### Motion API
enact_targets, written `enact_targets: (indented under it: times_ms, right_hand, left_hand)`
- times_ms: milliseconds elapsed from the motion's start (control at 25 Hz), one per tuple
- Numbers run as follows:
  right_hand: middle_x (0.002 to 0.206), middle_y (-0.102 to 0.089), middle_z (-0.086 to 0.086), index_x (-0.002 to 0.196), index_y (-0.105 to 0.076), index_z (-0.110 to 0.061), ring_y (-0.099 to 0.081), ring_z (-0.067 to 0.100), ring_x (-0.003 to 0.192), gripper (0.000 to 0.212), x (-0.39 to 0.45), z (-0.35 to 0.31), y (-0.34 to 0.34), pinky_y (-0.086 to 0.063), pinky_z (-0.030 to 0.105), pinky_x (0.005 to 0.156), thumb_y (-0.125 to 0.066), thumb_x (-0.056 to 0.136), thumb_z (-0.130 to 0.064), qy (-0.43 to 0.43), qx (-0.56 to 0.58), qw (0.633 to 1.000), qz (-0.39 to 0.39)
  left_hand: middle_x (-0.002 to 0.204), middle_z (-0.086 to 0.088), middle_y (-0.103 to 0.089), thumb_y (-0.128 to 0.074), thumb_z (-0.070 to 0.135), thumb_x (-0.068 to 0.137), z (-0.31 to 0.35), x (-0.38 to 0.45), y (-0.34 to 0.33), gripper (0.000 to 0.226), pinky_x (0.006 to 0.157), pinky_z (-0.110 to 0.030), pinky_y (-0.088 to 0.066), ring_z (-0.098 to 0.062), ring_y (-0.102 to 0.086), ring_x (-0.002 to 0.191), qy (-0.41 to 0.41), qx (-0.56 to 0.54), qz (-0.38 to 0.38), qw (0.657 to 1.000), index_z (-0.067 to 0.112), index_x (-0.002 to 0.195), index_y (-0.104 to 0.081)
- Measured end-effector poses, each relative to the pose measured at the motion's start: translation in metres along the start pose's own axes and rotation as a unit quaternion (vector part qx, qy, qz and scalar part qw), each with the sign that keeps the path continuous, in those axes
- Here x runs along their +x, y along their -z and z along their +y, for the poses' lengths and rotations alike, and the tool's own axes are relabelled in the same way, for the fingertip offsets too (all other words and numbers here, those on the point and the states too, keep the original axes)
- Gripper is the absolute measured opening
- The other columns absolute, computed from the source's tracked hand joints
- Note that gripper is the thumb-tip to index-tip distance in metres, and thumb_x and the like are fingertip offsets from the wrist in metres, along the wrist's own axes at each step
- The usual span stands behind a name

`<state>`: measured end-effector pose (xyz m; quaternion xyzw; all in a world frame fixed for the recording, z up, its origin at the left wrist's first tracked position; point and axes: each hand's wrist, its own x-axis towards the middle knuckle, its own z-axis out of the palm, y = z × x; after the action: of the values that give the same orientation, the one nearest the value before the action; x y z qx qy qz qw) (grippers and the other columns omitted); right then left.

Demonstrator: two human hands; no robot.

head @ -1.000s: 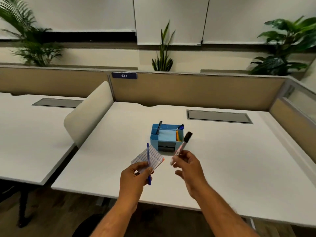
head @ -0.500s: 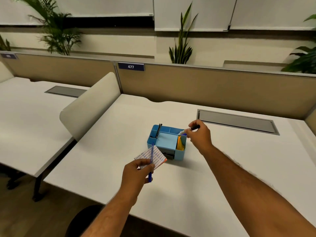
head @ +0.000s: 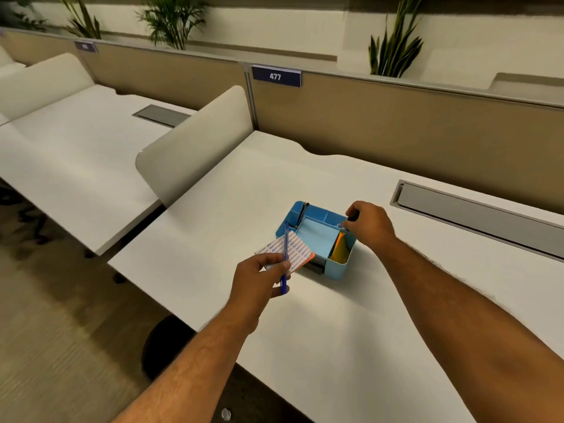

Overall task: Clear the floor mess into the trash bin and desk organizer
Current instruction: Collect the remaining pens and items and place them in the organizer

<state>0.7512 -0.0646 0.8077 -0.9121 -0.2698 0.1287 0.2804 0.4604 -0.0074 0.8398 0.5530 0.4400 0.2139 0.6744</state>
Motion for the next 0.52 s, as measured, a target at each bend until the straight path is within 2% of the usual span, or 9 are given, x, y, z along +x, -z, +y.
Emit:
enact_targets:
  times_ms: [40,120,200,240,320,440,520]
  right_hand:
    - [0.116,-0.073,0.003,0.115,-0.07,-0.022,-0.066,0.026,0.105,0.031,-0.003,-0.001,0.001,-0.056,0.042,0.092,-0.08,0.088,-0.033,-0.003,-0.022,1.0,0.009]
    - [0.118,-0.071,0.001,0.115,-0.072,-0.023,-0.062,0.025,0.112,0.029,-0.019,-0.004,0.005,-0.051,0.044,0.095,-0.076,0.09,-0.037,0.02,0.002,0.998,0.064]
    - [0.102,-0.072,-0.007,0.101,-0.075,-0.025,-0.067,0.015,0.096,0.017,-0.047,-0.012,0.004,-0.056,0.039,0.085,-0.075,0.088,-0.037,0.086,0.105,0.989,0.06]
    - [0.089,-0.073,-0.011,0.091,-0.075,-0.026,-0.067,0.008,0.084,0.014,-0.066,-0.017,0.001,-0.058,0.035,0.076,-0.076,0.086,-0.039,0.104,0.159,0.982,0.017]
    - [0.074,-0.071,-0.01,0.081,-0.072,-0.027,-0.065,0.003,0.068,0.023,-0.106,-0.026,-0.011,-0.054,0.026,0.064,-0.076,0.08,-0.05,0.112,0.211,0.967,-0.092]
    - [0.078,-0.072,-0.011,0.092,-0.068,-0.035,-0.067,0.001,0.07,0.03,-0.151,-0.033,-0.035,-0.054,0.018,0.062,-0.078,0.073,-0.055,0.107,0.229,0.949,-0.187]
    - [0.083,-0.074,-0.01,0.105,-0.065,-0.038,-0.072,0.005,0.075,0.037,-0.166,-0.034,-0.047,-0.061,0.022,0.068,-0.083,0.074,-0.048,0.075,0.253,0.941,-0.212]
  left_hand:
    - [0.114,-0.007,-0.073,-0.076,0.01,0.092,-0.001,0.0,0.0,0.013,0.065,-0.031,-0.065,-0.015,-0.079,0.082,0.003,0.003,0.003,1.0,0.019,0.102,-0.079]
    - [0.115,-0.006,-0.072,-0.078,0.011,0.092,-0.006,0.001,-0.001,0.013,0.064,-0.03,-0.064,-0.016,-0.079,0.082,0.018,0.008,0.01,1.0,0.021,0.1,-0.08]
    - [0.117,-0.003,-0.07,-0.081,0.013,0.089,-0.012,0.001,-0.003,0.012,0.063,-0.03,-0.064,-0.023,-0.079,0.085,0.035,0.027,0.011,0.999,0.022,0.098,-0.081]
    - [0.118,-0.001,-0.07,-0.083,0.014,0.087,-0.015,0.001,-0.004,0.013,0.063,-0.03,-0.064,-0.025,-0.078,0.087,0.037,0.04,0.011,0.998,0.022,0.097,-0.081]
    - [0.116,-0.002,-0.071,-0.083,0.014,0.087,-0.023,0.001,-0.009,0.013,0.064,-0.031,-0.065,-0.027,-0.077,0.09,0.032,0.043,0.024,0.998,0.02,0.097,-0.08]
    - [0.107,-0.01,-0.075,-0.08,0.013,0.089,-0.029,0.004,-0.017,0.012,0.073,-0.039,-0.067,-0.027,-0.077,0.091,0.034,0.002,0.09,0.995,0.014,0.1,-0.076]
    - [0.107,-0.01,-0.076,-0.079,0.013,0.091,-0.033,0.008,-0.021,0.014,0.081,-0.043,-0.067,-0.028,-0.077,0.096,0.049,-0.009,0.124,0.991,0.014,0.104,-0.075]
